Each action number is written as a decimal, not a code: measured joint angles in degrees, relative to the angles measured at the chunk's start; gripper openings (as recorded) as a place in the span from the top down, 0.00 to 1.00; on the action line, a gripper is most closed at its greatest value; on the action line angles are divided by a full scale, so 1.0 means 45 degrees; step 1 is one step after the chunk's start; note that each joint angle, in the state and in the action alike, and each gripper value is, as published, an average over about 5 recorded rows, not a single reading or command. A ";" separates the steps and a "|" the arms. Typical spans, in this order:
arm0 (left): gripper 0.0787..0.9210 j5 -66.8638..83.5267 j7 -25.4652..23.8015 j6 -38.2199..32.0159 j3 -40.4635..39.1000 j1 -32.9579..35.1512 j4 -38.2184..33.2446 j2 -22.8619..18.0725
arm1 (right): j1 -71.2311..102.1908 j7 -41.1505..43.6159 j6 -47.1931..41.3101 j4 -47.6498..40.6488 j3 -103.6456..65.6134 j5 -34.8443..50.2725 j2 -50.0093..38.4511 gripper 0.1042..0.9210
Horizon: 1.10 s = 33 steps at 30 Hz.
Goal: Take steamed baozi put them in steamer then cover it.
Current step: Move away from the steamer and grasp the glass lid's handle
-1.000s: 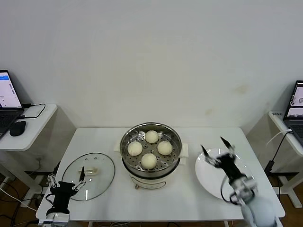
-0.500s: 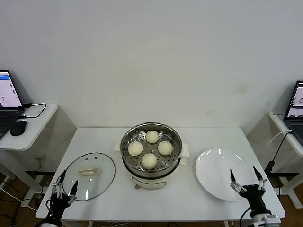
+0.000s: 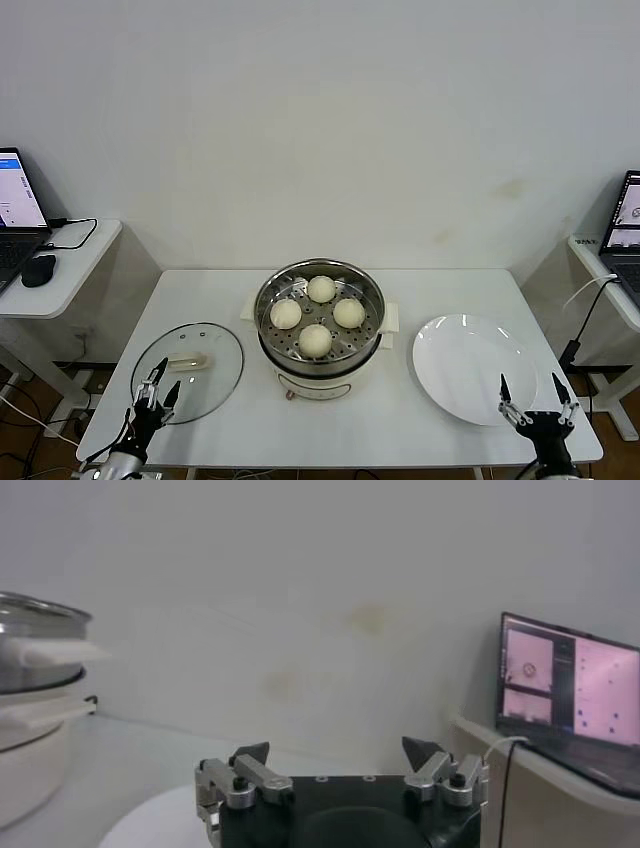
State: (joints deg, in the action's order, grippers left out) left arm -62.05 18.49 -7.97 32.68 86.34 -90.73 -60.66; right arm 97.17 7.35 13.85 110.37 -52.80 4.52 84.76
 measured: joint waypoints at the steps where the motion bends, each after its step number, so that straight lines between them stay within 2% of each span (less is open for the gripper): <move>1: 0.12 -0.0023 -0.0019 0.0004 -0.0093 -0.0203 0.0172 0.0047 | 0.0017 -0.0002 0.0015 -0.0003 -0.0036 -0.0010 0.0051 0.12; 13: 0.12 -0.0238 -0.0273 0.0154 -0.1074 -0.2345 0.1846 0.0373 | 0.0128 0.0007 0.0173 -0.0153 -0.0259 -0.0062 0.0403 0.12; 24: 0.13 -0.0206 -0.0538 0.0212 -0.1513 -0.3556 0.2738 0.0426 | 0.0093 0.0026 0.0236 -0.0312 -0.0252 -0.0160 0.0546 0.12; 27: 0.19 -0.0138 -0.0626 0.0214 -0.1573 -0.3710 0.2865 0.0466 | 0.0067 0.0031 0.0237 -0.0358 -0.0215 -0.0201 0.0572 0.12; 33: 0.39 0.0009 -0.0777 0.0189 -0.1677 -0.3884 0.3180 0.0488 | 0.0048 0.0034 0.0244 -0.0406 -0.0113 -0.0237 0.0604 0.12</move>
State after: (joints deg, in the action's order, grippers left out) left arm -62.01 14.99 -7.12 25.13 68.86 -76.42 -58.47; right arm 97.38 7.50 14.95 108.54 -53.31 3.46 87.48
